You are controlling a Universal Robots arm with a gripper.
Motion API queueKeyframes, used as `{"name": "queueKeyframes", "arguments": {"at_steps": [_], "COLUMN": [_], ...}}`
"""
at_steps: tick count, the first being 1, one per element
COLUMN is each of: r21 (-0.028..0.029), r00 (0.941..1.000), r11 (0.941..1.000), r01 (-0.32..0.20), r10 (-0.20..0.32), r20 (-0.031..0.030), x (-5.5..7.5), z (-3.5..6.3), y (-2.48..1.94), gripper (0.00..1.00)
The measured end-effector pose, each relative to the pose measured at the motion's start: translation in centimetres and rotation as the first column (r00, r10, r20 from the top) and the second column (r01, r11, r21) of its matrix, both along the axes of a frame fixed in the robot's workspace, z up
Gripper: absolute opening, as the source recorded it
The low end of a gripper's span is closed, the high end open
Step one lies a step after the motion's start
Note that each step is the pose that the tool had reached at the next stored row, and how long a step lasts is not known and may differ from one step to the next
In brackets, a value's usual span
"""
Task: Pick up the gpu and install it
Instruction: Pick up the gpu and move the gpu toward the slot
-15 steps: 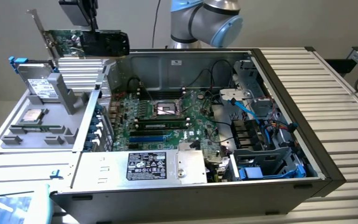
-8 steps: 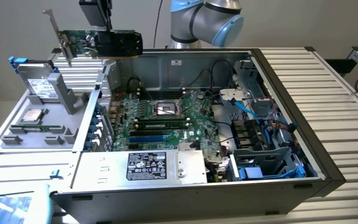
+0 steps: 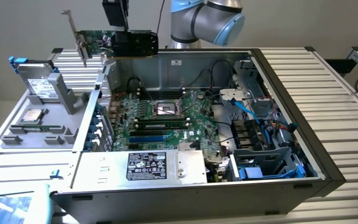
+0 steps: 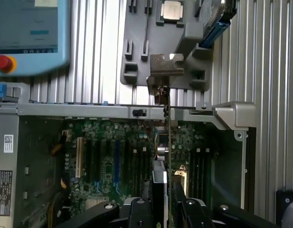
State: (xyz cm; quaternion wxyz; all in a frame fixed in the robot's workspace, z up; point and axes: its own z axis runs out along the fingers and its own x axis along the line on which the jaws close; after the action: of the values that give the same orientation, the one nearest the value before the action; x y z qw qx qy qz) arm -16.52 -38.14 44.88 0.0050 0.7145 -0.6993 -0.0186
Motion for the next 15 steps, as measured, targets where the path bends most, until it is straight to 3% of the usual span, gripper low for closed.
{"name": "queueKeyframes", "arguments": {"at_steps": [11,15], "r21": [0.0001,-0.0001], "r00": [0.9998,0.9997], "r11": [0.9998,0.9997], "r01": [-0.018,-0.023], "r10": [0.018,0.023], "r20": [0.0001,-0.0001], "x": [4.5,5.0], "z": [-0.15,-0.19], "y": [-0.01,-0.65], "gripper": [0.27,0.27]}}
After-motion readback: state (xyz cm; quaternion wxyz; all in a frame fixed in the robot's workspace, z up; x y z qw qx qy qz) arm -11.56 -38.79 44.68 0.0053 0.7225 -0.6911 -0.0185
